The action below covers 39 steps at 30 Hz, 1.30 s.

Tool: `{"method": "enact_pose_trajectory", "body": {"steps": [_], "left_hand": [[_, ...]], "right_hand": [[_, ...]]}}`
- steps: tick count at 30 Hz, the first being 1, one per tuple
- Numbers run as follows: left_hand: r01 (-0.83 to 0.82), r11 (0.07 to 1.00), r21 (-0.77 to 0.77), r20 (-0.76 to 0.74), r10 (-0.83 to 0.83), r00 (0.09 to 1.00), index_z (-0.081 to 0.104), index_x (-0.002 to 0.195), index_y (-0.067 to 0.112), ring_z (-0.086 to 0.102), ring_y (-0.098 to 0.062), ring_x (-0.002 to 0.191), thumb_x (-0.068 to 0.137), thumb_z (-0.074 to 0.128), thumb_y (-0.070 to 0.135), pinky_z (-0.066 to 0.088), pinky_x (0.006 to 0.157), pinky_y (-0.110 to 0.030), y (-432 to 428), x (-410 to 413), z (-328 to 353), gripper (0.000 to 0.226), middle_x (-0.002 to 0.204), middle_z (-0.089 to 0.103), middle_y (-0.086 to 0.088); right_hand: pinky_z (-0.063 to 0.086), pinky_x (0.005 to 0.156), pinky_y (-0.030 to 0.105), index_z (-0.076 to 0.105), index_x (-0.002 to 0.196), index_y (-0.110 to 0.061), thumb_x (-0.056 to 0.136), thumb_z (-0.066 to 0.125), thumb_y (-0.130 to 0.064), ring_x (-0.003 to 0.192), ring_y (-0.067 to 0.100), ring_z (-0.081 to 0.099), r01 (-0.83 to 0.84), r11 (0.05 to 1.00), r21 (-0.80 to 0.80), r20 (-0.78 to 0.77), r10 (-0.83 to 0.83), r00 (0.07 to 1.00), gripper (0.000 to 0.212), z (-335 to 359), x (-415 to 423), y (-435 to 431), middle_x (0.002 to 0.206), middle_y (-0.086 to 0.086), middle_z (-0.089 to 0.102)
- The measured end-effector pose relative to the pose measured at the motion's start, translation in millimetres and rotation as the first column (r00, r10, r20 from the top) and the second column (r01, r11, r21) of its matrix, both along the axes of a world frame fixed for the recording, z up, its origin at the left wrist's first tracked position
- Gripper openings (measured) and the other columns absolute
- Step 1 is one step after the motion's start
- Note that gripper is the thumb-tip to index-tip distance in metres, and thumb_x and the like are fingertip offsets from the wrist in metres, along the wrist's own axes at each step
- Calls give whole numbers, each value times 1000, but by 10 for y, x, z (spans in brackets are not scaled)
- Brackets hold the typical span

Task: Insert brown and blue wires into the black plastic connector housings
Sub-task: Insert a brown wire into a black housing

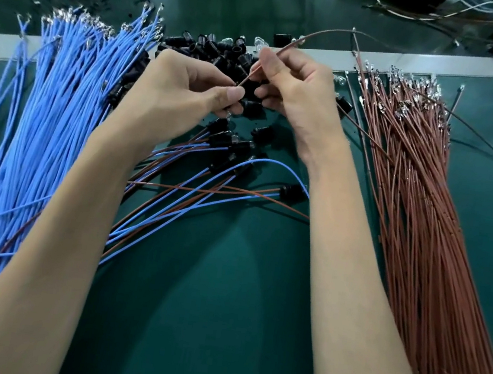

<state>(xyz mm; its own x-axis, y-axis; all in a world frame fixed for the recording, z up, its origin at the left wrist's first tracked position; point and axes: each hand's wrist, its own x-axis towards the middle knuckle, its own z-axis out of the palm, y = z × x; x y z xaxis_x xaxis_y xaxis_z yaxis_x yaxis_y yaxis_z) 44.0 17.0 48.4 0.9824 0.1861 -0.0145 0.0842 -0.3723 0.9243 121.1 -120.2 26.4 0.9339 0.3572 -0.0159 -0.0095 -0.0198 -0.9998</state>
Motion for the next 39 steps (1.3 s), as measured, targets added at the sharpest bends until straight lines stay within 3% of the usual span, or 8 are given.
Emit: {"method": "enact_pose_trajectory", "body": {"steps": [6,11,16,19,22,27,32,39], "left_hand": [[-27,999,27,5,27,1000,70,94,13,60,7,59,90,64,14,34,44,-1,6,4,2,7,74,69,7],[-50,990,130,7,50,999,70,80,23,59,3,62,89,66,20,32,43,-3,72,6,-11,11,81,72,2],[-44,985,166,20,41,999,71,83,26,58,3,61,88,67,23,33,43,-4,66,17,4,7,81,73,1],[-34,980,198,32,28,999,72,83,25,60,-2,61,88,67,24,44,52,-11,105,22,10,6,83,73,-2],[-32,975,220,37,24,999,73,83,24,67,-30,82,87,68,25,55,80,-42,134,24,18,7,84,74,-7],[-35,974,224,59,22,998,73,86,23,59,2,61,88,67,25,43,53,-10,141,40,11,6,81,73,3],[-38,967,252,66,22,998,73,85,21,62,-19,67,88,67,26,41,51,-24,161,32,1,8,82,73,-6],[-52,962,267,63,36,997,73,89,20,57,4,57,87,69,26,46,52,-15,124,32,-8,8,80,72,-1]], "right_hand": [[45,57,16,71,81,-13,90,66,-20,58,4,59,-123,990,-64,27,125,992,12,8,-36,8,67,-3,67],[44,50,15,56,75,-15,96,58,-20,51,4,56,93,986,141,-140,-73,987,21,40,4,3,64,-4,65],[42,55,14,65,72,-17,89,67,-16,55,1,55,-98,994,-44,-27,96,995,17,18,-43,24,63,-8,65],[43,52,14,66,79,-16,92,63,-25,53,2,55,-31,998,51,-141,37,989,15,44,-45,52,65,-6,66],[40,48,14,59,75,-15,94,60,-20,49,3,50,160,965,208,-273,-100,957,20,65,-6,76,59,-6,60],[39,52,13,66,73,-17,86,70,-16,52,1,49,-58,998,-5,-67,58,996,14,60,-55,76,57,-9,61],[41,50,15,62,80,-15,93,61,-23,49,4,52,158,961,225,-273,-94,957,16,92,-29,107,59,-5,65],[42,51,14,64,80,-15,91,64,-22,49,3,52,-53,997,62,-174,63,983,14,51,-51,75,58,-4,66]]}}
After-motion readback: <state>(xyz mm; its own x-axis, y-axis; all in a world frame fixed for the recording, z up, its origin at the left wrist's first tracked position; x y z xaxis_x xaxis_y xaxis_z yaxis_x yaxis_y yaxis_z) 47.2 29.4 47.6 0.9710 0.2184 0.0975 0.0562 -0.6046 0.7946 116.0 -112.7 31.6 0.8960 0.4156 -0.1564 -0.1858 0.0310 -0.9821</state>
